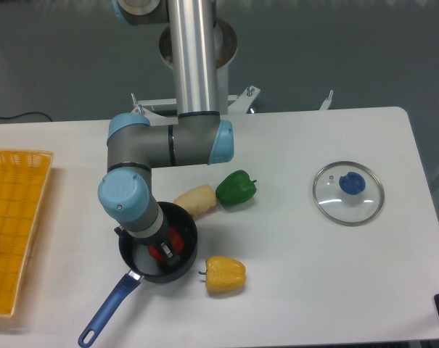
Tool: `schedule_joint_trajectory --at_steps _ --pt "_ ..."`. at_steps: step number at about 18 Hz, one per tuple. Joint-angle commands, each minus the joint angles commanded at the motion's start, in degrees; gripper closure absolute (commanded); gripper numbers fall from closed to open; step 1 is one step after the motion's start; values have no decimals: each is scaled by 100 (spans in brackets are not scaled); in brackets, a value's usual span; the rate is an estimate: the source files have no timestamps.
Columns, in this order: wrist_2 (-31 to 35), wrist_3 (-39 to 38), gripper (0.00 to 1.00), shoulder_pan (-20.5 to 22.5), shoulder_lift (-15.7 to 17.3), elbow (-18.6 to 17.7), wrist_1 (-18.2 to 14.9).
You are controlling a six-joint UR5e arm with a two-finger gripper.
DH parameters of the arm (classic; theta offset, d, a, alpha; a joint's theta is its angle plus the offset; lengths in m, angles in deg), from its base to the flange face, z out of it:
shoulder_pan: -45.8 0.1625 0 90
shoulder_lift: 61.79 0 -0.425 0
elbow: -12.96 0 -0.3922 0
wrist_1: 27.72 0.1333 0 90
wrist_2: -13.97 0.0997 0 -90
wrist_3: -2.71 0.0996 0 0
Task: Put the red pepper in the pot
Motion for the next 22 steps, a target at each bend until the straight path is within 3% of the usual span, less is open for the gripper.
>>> schedule_joint_trajectory --at_steps 9,10,22 --pt "0 9 19 -9 -35 0 9" --pt "0 9 14 -9 -35 0 9" --pt "0 26 1 0 131 0 9"
